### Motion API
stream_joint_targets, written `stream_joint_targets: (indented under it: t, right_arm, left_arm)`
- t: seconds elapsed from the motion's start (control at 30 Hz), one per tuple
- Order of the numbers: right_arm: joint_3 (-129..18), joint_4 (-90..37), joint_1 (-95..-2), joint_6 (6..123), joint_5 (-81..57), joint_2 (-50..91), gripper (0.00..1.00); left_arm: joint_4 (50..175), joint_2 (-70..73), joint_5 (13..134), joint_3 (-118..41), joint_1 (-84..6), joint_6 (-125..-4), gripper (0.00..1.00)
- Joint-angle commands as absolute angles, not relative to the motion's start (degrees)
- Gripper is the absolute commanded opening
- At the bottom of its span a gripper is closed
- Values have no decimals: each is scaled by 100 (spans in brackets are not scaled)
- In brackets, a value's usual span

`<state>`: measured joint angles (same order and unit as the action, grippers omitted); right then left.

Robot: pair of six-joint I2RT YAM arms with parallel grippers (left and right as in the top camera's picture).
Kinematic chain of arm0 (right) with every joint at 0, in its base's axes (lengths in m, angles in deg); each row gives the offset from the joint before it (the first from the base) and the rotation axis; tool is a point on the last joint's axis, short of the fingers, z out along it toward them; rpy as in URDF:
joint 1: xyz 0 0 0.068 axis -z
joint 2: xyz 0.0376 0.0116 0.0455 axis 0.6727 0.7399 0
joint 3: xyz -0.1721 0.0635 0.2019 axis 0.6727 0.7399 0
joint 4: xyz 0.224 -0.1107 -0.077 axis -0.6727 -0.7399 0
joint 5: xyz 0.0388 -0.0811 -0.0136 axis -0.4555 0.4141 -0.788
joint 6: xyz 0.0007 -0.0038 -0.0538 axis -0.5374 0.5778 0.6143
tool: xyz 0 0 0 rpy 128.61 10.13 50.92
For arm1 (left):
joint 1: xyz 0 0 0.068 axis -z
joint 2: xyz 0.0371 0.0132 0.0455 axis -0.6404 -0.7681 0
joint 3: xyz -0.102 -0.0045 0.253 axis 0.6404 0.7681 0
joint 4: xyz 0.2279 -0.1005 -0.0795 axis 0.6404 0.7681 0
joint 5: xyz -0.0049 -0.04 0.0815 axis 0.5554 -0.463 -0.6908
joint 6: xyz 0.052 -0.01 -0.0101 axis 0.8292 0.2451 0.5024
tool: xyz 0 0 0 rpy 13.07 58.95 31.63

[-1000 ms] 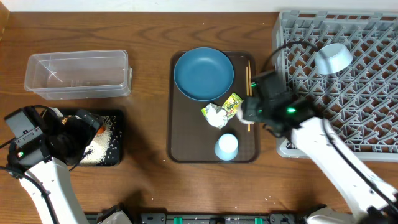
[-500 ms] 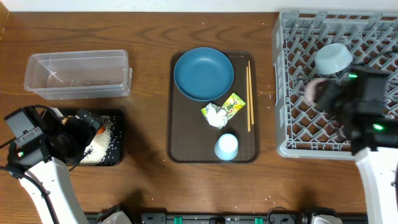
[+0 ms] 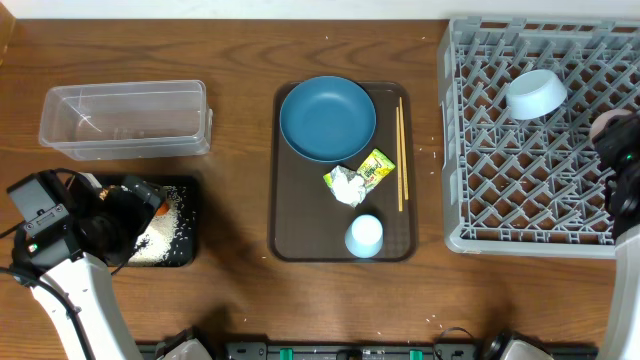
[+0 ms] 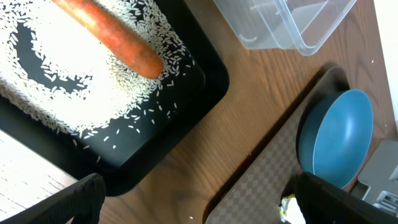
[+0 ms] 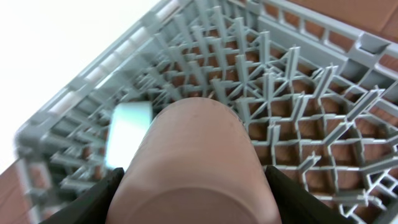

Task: Sort waste into correct bins and load items into the dishwasher rack
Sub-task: 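Carry the white cup into the rack's right side and release, then reach the right gripper to the light-blue cup and grasp it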

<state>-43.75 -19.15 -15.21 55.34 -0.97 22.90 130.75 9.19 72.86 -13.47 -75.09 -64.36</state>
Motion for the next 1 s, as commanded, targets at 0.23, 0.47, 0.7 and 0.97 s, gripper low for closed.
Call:
stream_joint_targets:
  t: [0.23, 0.47, 0.7, 0.97]
  right_arm:
    - [-4463, -1472, -1188, 5790, 54, 3536, 81]
    - [-4548, -1520, -1193, 5788, -371, 3555, 85]
    - [-5103, -1959, -1267, 5788, -2078, 3004, 90]
    - [-5171, -2427, -2340, 5932, -3723, 2113, 89]
  left_arm:
    - [13086, 908, 7339, -1360, -7544, -6386, 98]
    - [13086, 908, 7339, -1360, -7544, -6386, 98]
    - [13086, 908, 7339, -1360, -7544, -6386, 98]
    - [13086, 908, 7339, -1360, -7544, -6386, 98]
